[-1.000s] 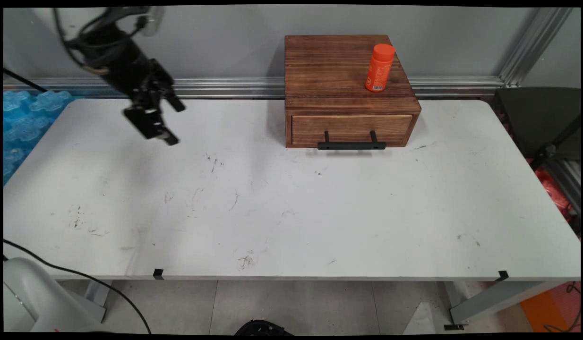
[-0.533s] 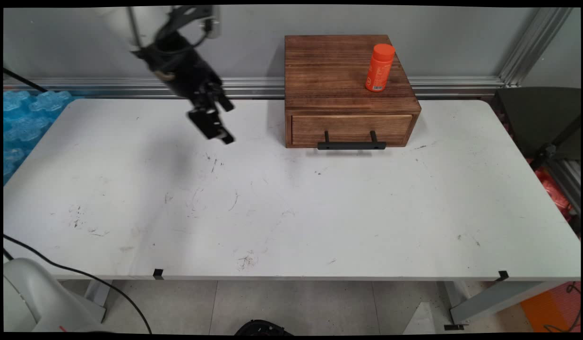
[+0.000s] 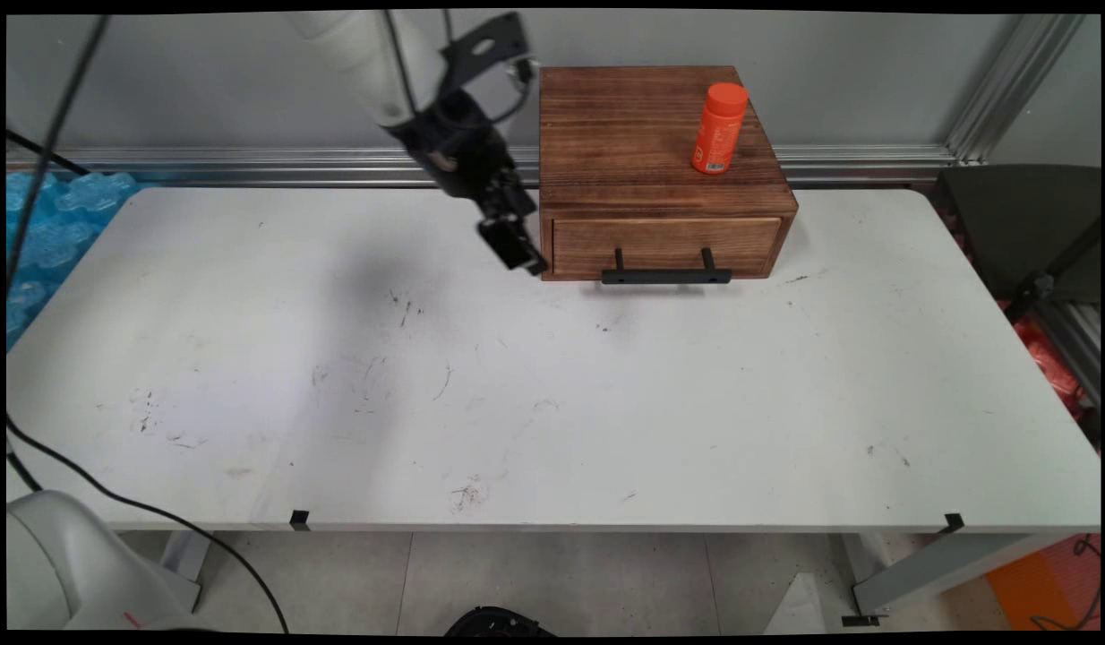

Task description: Open the drawer

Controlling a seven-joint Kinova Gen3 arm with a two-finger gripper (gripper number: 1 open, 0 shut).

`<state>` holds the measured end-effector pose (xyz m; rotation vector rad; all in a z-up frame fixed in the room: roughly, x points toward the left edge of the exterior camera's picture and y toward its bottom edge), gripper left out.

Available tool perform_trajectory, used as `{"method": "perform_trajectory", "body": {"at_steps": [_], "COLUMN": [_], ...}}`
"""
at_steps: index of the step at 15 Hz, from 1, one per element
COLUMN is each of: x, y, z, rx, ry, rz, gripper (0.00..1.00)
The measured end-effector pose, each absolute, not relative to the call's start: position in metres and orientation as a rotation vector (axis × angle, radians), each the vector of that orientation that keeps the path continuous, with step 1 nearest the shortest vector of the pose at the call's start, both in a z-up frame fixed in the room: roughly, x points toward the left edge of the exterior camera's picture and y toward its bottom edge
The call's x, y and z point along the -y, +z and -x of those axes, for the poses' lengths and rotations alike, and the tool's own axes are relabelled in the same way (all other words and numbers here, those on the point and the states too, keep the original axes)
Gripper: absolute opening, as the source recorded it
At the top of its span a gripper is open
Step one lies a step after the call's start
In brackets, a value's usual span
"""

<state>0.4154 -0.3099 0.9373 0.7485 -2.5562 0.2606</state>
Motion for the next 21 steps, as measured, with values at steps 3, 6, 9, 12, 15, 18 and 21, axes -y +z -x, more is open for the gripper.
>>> {"method": "perform_trajectory", "body": {"at_steps": [3,6,9,12,15,18,21], "x": [0.322,0.334,0.345,0.358,0.37,0.38,0.391], "y": [0.926,0.915,0.902,0.885,0.868,0.855,0.84], "z": [-0.397,-0.379,-0.362,-0.343,-0.326,-0.313,-0.301], "rx": [2.541,2.531,2.527,2.532,2.536,2.539,2.546], "ry": [0.271,0.278,0.284,0.293,0.305,0.316,0.323], "rz": [-0.757,-0.764,-0.763,-0.758,-0.763,-0.769,-0.772], "gripper": [1.0,1.0,1.0,1.0,1.0,1.0,1.0]}}
